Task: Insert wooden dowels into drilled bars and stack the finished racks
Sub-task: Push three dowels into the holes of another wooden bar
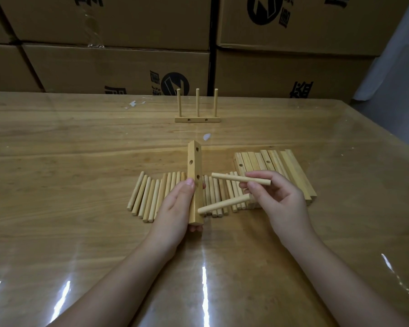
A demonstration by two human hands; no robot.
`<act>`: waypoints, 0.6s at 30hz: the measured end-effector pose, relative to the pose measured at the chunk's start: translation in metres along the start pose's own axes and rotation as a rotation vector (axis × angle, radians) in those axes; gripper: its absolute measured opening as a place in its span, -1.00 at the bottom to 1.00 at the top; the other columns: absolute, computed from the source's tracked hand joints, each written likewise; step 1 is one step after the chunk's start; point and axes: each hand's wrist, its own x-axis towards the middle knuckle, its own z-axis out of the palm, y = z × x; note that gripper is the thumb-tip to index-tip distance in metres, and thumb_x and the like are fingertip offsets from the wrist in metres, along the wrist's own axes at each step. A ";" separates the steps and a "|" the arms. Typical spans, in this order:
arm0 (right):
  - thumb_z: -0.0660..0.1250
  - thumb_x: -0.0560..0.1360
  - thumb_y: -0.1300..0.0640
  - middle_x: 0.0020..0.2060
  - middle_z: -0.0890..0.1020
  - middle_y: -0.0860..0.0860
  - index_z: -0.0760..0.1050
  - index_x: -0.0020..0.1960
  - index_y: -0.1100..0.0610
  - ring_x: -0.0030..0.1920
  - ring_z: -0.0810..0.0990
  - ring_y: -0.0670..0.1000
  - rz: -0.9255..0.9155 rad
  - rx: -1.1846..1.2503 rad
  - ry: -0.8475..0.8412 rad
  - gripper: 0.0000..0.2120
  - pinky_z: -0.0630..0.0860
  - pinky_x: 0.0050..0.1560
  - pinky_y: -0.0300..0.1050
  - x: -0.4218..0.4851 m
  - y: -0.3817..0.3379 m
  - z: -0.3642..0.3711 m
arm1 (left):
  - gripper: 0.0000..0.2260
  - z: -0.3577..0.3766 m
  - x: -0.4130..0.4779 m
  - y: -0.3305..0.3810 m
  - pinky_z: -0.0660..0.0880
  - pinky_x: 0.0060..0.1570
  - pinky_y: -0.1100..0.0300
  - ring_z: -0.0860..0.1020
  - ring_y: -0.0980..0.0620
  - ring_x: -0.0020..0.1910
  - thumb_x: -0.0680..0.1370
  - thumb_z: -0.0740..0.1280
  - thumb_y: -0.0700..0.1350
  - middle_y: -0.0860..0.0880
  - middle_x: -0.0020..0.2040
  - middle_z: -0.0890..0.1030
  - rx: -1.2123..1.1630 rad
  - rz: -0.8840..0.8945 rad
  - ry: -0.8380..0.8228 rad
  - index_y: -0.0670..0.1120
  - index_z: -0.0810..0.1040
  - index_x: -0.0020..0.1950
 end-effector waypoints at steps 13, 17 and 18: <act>0.31 0.41 -0.03 -0.31 0.68 0.10 0.64 -0.17 0.12 -0.31 0.64 -0.02 0.128 0.179 0.007 -0.76 0.55 -0.24 -0.28 -0.001 -0.004 0.005 | -0.72 0.000 0.000 -0.001 0.41 -0.52 0.32 0.53 0.16 -0.50 0.61 0.11 0.13 0.02 -0.23 0.52 0.046 0.007 -0.018 0.07 0.57 0.01; 0.33 0.38 -0.08 -0.29 0.68 0.12 0.66 -0.19 0.09 -0.32 0.63 0.00 0.179 0.214 0.026 -0.74 0.56 -0.23 -0.25 -0.001 -0.004 0.007 | -0.67 0.000 -0.003 0.001 0.39 -0.53 0.34 0.50 0.17 -0.52 0.52 0.12 0.22 0.01 -0.43 0.56 0.060 0.051 -0.057 0.08 0.58 0.00; 0.33 0.38 -0.08 -0.29 0.68 0.12 0.66 -0.20 0.08 -0.32 0.63 -0.01 0.188 0.216 0.028 -0.74 0.56 -0.22 -0.25 -0.001 -0.004 0.007 | -0.58 0.000 -0.003 0.001 0.39 -0.52 0.34 0.50 0.16 -0.52 0.48 0.12 0.26 0.01 -0.44 0.56 0.061 0.050 -0.074 0.03 0.56 0.09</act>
